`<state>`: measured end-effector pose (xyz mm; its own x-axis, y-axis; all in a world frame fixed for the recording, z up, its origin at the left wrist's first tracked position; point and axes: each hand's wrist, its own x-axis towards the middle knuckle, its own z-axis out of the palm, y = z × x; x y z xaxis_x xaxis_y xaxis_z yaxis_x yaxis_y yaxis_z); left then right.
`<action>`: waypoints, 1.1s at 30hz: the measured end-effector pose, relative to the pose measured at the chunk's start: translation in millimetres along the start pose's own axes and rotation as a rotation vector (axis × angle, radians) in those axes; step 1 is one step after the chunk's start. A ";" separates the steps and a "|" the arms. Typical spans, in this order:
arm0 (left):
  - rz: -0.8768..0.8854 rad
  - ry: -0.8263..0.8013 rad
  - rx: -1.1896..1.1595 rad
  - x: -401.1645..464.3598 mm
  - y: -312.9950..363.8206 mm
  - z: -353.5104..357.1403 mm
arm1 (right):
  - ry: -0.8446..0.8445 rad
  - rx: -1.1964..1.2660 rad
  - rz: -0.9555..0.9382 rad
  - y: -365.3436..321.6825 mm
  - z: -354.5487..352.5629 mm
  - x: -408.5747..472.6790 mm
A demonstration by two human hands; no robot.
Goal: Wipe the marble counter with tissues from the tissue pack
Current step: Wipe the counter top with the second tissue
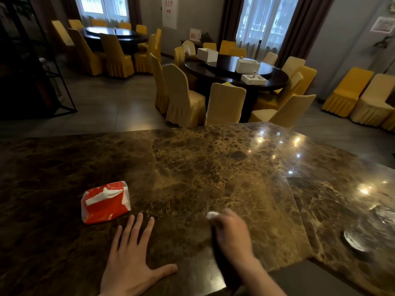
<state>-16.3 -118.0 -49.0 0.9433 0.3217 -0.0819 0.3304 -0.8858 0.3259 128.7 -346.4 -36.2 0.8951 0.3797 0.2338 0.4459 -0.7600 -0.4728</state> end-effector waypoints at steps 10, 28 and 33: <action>-0.001 0.044 0.013 2.1 -0.3 5.1 | -0.004 0.045 0.096 -38.5 10.4 -16.5; -0.030 -0.035 0.099 -1.4 1.6 2.3 | 0.007 0.012 0.157 -35.8 -7.0 -31.4; -0.024 -0.035 0.083 0.5 -1.1 3.8 | -0.256 0.051 -0.151 -80.2 16.0 -49.2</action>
<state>-16.0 -118.1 -53.0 0.9352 0.3323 -0.1222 0.3529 -0.9033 0.2440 48.9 -295.7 -23.4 0.7864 0.6118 0.0856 0.5672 -0.6601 -0.4925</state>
